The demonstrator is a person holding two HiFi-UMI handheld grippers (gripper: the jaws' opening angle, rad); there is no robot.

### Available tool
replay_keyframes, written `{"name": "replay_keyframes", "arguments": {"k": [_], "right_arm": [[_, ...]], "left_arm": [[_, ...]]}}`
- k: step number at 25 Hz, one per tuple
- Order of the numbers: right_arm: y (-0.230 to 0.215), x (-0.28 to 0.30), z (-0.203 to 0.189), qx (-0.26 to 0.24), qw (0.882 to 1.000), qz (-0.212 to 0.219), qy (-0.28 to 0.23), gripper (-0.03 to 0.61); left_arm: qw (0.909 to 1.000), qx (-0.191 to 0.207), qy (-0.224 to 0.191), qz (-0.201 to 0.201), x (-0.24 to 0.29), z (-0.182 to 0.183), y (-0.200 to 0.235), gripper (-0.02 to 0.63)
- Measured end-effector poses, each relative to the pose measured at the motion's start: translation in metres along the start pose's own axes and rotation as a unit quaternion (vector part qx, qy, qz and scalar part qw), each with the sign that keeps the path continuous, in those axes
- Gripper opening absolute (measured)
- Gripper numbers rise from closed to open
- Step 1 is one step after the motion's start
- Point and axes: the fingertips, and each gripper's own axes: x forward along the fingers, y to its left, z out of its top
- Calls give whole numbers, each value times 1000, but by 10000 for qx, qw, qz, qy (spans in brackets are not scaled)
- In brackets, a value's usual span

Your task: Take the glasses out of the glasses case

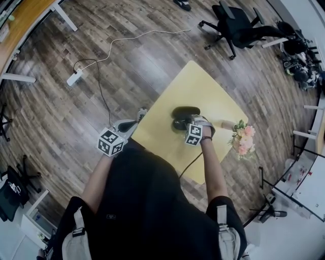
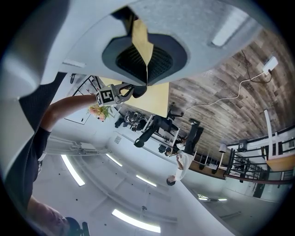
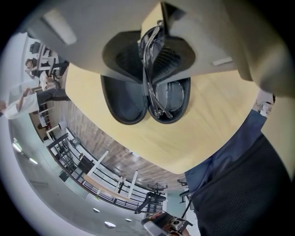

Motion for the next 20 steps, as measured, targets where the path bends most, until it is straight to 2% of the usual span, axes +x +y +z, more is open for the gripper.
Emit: {"name": "replay_keyframes", "arguments": {"k": [8,17,20], "right_arm": [[0,-4,-2,317,9993,197,-40,15],[-2,-31,5,615,9980,-107,-102,14],[-3,-43,5,719,9968,-324,-118,14]], "left_arm": [[10000,11,-34,-5,-1,0,1,12],[9996,202,-40,-181,0,3,-13,12],[9993,282,-29,-247,0,4,-19,12]]}}
